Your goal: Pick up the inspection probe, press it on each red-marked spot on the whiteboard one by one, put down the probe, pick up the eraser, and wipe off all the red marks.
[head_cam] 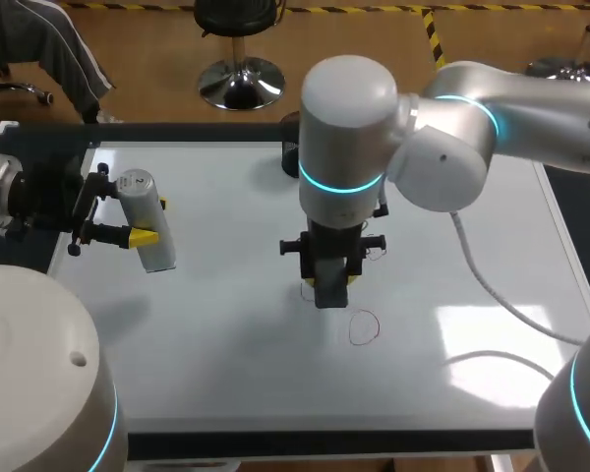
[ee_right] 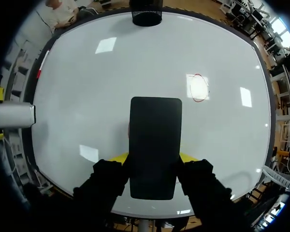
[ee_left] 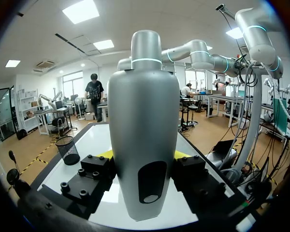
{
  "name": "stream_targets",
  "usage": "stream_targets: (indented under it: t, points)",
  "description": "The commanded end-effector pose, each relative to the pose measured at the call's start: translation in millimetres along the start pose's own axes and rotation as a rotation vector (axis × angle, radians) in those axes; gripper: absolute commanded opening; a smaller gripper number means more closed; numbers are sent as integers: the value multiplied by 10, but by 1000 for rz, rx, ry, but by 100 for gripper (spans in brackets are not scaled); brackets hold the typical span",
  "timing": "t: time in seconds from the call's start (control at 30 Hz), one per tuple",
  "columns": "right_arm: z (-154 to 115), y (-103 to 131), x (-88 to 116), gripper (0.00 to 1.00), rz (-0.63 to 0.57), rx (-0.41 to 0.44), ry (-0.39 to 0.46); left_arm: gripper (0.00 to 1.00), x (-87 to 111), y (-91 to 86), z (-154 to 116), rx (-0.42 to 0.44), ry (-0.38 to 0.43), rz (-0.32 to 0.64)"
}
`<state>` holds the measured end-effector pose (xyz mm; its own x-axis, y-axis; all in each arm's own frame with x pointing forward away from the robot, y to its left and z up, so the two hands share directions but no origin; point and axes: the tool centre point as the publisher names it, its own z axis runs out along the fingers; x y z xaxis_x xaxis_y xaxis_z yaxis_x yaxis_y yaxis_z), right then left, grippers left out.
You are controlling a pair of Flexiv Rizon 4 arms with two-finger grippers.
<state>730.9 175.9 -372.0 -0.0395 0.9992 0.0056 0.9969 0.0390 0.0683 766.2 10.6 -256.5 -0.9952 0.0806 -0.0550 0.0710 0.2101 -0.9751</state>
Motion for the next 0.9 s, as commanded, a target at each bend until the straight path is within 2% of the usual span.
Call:
stream_targets:
  t: [0.03,0.53,0.9]
  points:
    - [49,24,152,0,-3,-1,-6,0,2,-10,-11,0,1,1]
    - [123,64,463,0,-42,-28,46,0,2,-10,-11,0,1,1]
    - [304,124,533,0,-45,-11,74,0,2,-10,-11,0,1,1]
